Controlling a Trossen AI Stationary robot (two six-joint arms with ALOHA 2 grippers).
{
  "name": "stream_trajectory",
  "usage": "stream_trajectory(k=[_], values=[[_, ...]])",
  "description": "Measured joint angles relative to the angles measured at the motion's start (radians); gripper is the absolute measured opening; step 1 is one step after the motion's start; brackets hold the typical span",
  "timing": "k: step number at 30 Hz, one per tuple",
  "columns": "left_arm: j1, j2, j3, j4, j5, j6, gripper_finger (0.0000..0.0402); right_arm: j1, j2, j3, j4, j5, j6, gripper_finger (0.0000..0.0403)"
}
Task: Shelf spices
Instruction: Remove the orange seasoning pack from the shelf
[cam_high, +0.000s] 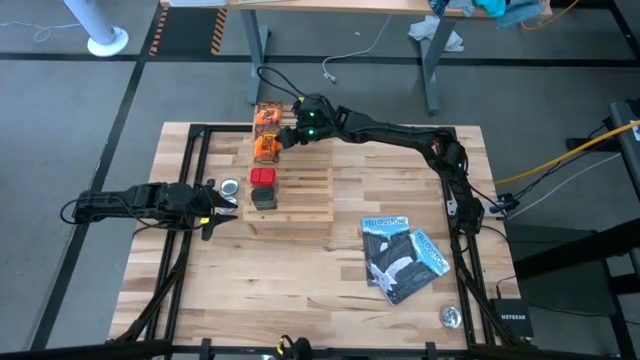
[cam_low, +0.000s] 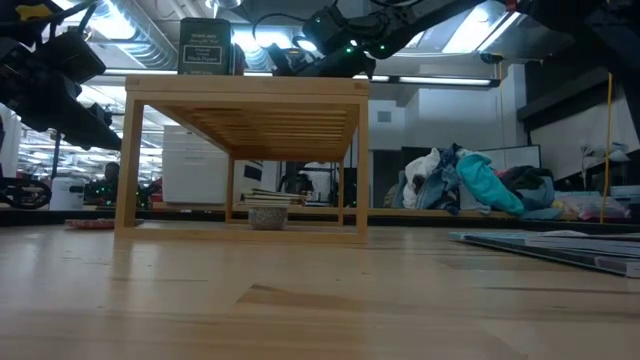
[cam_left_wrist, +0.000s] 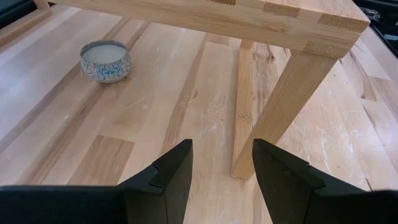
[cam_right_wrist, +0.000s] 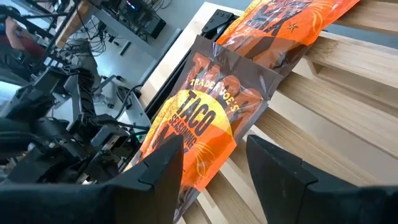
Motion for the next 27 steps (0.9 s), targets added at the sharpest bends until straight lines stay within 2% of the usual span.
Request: stream_trajectory(k=[27], values=[[0.000,0.000,0.000,0.000,0.000,0.000,0.0162,0.022,0.008,-0.002,0.010,0.002,0.049,0.0182]])
